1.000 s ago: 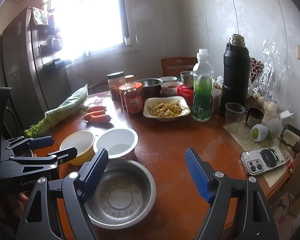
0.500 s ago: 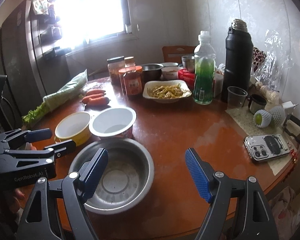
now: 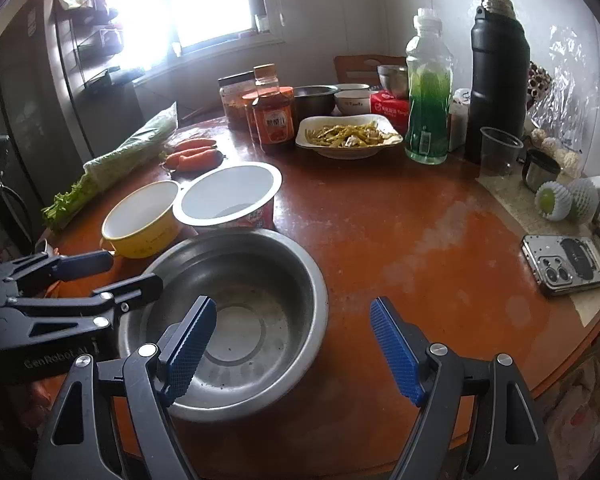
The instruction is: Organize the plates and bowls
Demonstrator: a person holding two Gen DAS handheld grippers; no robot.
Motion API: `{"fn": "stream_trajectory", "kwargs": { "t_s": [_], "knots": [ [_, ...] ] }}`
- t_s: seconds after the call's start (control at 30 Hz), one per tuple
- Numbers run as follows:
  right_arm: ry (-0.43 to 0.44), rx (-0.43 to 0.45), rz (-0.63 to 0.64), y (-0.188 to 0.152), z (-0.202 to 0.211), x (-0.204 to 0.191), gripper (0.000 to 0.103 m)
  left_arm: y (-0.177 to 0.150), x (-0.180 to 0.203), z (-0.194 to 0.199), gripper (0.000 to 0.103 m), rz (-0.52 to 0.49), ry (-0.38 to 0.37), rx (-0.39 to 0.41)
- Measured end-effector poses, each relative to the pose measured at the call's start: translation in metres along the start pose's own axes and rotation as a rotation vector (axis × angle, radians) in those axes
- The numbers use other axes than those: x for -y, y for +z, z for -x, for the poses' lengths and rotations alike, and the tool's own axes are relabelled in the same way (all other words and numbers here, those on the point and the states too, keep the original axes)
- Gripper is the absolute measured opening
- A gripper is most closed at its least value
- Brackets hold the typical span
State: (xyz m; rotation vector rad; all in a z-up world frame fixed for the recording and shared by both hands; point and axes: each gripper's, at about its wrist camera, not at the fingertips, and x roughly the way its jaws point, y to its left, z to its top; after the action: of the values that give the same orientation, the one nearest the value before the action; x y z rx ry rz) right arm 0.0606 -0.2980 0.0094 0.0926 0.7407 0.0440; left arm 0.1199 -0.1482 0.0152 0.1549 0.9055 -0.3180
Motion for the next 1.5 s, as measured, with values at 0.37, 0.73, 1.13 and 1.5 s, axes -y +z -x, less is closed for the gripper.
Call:
{"fn": "stream_trajectory", "kwargs": {
  "t_s": [0.37, 0.73, 1.13, 1.5],
  "knots": [
    [0.003, -0.021, 0.046, 0.002, -0.017, 0.000, 0.053, -0.002, 0.010, -0.020, 0.070, -0.022, -0.003, -0.036],
    [0.006, -0.054, 0.061, -0.001, -0.028, 0.000, 0.037, -0.006, 0.024, -0.038, 0.048, -0.049, -0.029, -0.097],
    [0.015, -0.071, 0.056, -0.002, -0.031, -0.002, 0.037, -0.009, 0.024, -0.034, 0.046, -0.055, -0.025, -0.096],
    [0.048, -0.053, 0.080, -0.006, -0.023, -0.028, 0.037, -0.020, 0.000, -0.013, 0.046, -0.026, 0.016, -0.073]
  ]
}}
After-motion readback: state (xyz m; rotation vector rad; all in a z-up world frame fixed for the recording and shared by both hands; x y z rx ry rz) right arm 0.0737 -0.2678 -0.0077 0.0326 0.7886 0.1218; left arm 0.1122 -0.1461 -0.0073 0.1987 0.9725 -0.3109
